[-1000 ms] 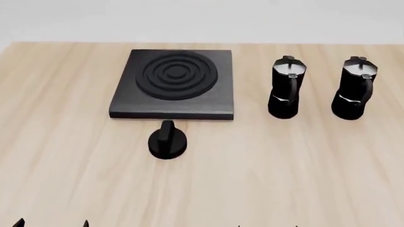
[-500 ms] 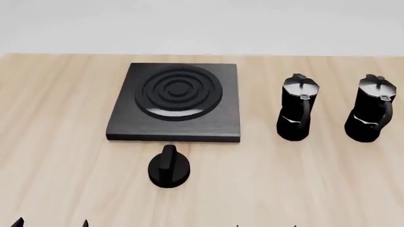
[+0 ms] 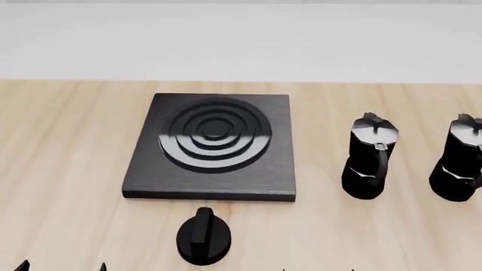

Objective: Put the right moka pot on the stove.

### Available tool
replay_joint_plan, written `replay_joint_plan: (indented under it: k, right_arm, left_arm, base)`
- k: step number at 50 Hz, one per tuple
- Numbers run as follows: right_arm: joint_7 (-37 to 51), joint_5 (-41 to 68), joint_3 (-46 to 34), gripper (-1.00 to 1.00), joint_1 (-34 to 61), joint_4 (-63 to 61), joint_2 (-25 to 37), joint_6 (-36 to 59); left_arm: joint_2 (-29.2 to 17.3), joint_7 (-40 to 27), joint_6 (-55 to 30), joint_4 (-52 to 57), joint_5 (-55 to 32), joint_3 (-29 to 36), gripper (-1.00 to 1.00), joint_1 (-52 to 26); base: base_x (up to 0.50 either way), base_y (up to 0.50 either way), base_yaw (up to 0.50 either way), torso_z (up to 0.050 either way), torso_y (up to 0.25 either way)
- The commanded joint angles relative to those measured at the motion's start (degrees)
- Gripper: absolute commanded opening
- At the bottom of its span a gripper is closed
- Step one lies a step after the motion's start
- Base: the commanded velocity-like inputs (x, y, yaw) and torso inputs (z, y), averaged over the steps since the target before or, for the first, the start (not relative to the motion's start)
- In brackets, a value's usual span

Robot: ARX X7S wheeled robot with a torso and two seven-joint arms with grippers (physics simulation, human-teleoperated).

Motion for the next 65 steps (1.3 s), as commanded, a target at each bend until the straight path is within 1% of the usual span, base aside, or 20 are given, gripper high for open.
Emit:
replay_joint_plan:
  k: [1,18,41,43,44,46,58,61,64,65]
  right_arm:
    - [0.41,0.26,-0.26,1.0,-0.07,0.27,0.44,-0.53]
    - [0.55,1.08,-0.5,1.0,0.77,1.45,0.65,-1.07]
    - [1.6,1.23,-0.91,1.0,0.32,0.02,1.44,-0.34]
    - [1.71,1.4,-0.92,1.0,0.35,-0.88,1.62,0.51]
    - [2.21,1.63,-0.65,1.0,0.41,-1.81,1.64,1.81]
    - [2.6,1.77,-0.54,1.0,0.07,-3.89,2.0,3.13]
    - [4.66,1.66,-0.95,1.0,-0.21,-16.9,4.09,13.07]
    - [5.3,1.91,-0.71,1.0,0.2,-20.41,4.61,16.48]
    - [6.05,3.16,0.27,1.0,0.56,-24.49,4.78,19.62]
    - [6.05,3.3,0.21,1.0,0.58,-25.13,4.92,20.19]
  left_arm:
    - [-0.3,-0.43,0.8,-0.81,-0.06,0.59,1.0,0.15]
    - [-0.74,-0.78,0.41,-0.79,-0.64,1.16,1.0,-0.63]
    - [-1.27,-1.71,0.27,-0.53,-0.81,2.07,1.0,-0.55]
    - [-1.5,-2.01,-0.82,0.1,-0.66,2.15,1.0,-0.78]
    - [-1.35,-3.05,-2.66,0.11,-0.16,2.06,1.0,-1.25]
    - [-1.53,-2.77,-3.06,1.12,-0.95,1.92,1.0,-1.22]
    - [-3.47,-5.36,-16.57,14.74,-2.6,2.31,1.0,-3.74]
    - [-3.61,-6.31,-22.87,20.31,-5.54,0.69,1.0,-5.33]
    - [-4.06,-7.59,-28.15,24.23,-5.61,1.08,1.0,-7.75]
    - [-4.21,-7.66,-28.68,24.64,-5.64,1.11,1.0,-8.1]
  base:
    - [0.25,0.04,0.0,0.0,0.0]
    - [0.25,0.01,0.0,0.0,0.0]
    - [0.25,0.0,0.0,0.0,0.0]
    - [0.09,0.0,0.0,0.0,0.0]
    - [0.0,0.0,0.0,0.0,0.0]
    - [0.0,0.0,0.0,0.0,0.0]
    - [0.0,0.0,0.0,0.0,0.0]
    - [0.0,0.0,0.0,0.0,0.0]
    - [0.0,0.0,0.0,0.0,0.0]
    - [0.0,0.0,0.0,0.0,0.0]
